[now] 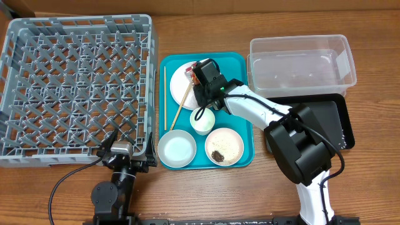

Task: Sort waste into correct bins and load items into the dishwasher
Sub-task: 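Reach right gripper to the plate and grasp the red wrapper, then carry the red wrapper to the clear bin and release it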

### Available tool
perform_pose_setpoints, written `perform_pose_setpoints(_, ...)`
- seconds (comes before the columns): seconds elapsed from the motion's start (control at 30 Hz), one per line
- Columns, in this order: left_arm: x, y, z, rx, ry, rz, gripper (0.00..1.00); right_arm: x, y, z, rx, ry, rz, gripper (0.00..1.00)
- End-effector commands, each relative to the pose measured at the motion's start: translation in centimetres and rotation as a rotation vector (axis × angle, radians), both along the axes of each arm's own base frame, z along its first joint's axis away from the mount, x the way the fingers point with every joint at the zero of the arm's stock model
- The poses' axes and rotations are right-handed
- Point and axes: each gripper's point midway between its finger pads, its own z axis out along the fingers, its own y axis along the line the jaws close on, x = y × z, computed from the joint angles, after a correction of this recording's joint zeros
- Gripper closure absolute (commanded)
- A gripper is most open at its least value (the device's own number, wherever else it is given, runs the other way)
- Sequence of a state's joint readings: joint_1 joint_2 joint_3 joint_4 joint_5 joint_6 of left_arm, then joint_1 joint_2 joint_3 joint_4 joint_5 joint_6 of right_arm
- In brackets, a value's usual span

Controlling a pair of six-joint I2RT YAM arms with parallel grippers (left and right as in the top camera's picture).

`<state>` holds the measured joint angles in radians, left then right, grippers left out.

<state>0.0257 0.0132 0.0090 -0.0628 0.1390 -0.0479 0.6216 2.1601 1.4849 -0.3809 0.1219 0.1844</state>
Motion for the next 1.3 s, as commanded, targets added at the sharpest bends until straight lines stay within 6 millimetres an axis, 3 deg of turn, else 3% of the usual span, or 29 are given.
perform_pose_setpoints(0.0,0.0,-0.3,-0.1,0.018,-0.004,-0.016,0.00,0.8,0.0,0.3,0.008,-0.017,-0.017,0.75)
perform_pose_setpoints(0.07,0.0,-0.3,-0.1,0.018,-0.004,-0.016,0.00,0.8,0.0,0.4,0.007,-0.018,-0.016,0.94)
perform_pose_setpoints(0.13,0.0,-0.3,-0.1,0.018,-0.004,-0.016,0.00,1.0,0.1,1.2,0.016,-0.029,-0.016,0.96)
perform_pose_setpoints(0.3,0.0,-0.3,-0.1,0.018,-0.004,-0.016,0.00,1.4,0.3,7.7,0.062,-0.094,-0.017,0.96)
perform_pose_setpoints(0.37,0.0,-0.3,-0.1,0.018,-0.004,-0.016,0.00,1.3,-0.2,11.2,0.082,-0.121,-0.025,0.96)
perform_pose_setpoints(0.5,0.0,-0.3,-0.1,0.018,-0.004,-0.016,0.00,0.7,-3.8,17.3,0.149,-0.144,-0.135,0.96)
perform_pose_setpoints(0.6,0.0,-0.3,-0.1,0.018,-0.004,-0.016,0.00,-0.2,-8.5,19.8,0.189,-0.105,-0.290,0.96)
perform_pose_setpoints(0.67,0.0,-0.3,-0.1,0.018,-0.004,-0.016,0.01,0.1,-11.6,20.6,0.215,-0.094,-0.395,0.96)
perform_pose_setpoints(0.77,0.0,-0.3,-0.1,0.018,-0.004,-0.016,0.00,2.1,-16.0,20.7,0.245,-0.114,-0.526,0.96)
perform_pose_setpoints(0.9,0.0,-0.3,-0.1,0.018,-0.004,-0.016,0.00,4.9,-20.4,17.8,0.241,-0.115,-0.638,0.96)
perform_pose_setpoints(1.03,0.0,-0.3,-0.1,0.018,-0.004,-0.016,0.00,6.5,-22.7,13.9,0.222,-0.066,-0.710,0.96)
perform_pose_setpoints(1.07,0.0,-0.3,-0.1,0.018,-0.004,-0.016,0.00,6.6,-22.9,13.1,0.213,-0.051,-0.716,0.85)
perform_pose_setpoints(1.1,0.0,-0.3,-0.1,0.018,-0.004,-0.016,0.00,6.6,-22.9,12.3,0.204,-0.036,-0.718,0.53)
perform_pose_setpoints(1.13,0.0,-0.3,-0.1,0.018,-0.004,-0.016,0.00,6.5,-22.9,11.8,0.196,-0.023,-0.719,0.30)
perform_pose_setpoints(1.2,0.0,-0.3,-0.1,0.018,-0.004,-0.016,0.00,6.3,-23.0,11.7,0.191,-0.014,-0.720,0.17)
perform_pose_setpoints(1.27,0.0,-0.3,-0.1,0.018,-0.004,-0.016,0.00,6.3,-23.0,12.6,0.191,-0.032,-0.705,0.16)
